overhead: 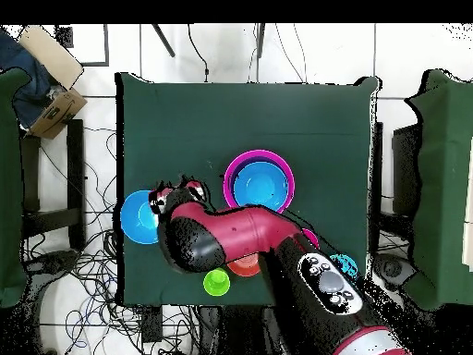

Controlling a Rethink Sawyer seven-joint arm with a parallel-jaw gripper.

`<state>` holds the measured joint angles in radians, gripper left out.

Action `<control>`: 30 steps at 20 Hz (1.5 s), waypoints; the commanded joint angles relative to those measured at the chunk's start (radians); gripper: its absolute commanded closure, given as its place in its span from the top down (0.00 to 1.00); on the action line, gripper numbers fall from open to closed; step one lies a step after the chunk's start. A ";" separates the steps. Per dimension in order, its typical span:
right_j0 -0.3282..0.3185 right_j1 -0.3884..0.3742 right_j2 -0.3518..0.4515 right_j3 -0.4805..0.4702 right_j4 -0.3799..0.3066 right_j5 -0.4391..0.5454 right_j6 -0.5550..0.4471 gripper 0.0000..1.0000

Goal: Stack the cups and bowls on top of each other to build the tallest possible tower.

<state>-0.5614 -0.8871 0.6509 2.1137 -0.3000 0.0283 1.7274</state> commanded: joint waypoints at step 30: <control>0.016 0.053 0.018 0.050 -0.261 -0.015 0.023 1.00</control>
<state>-0.5348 -0.9022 0.6263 2.1231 -0.4609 0.0055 1.7274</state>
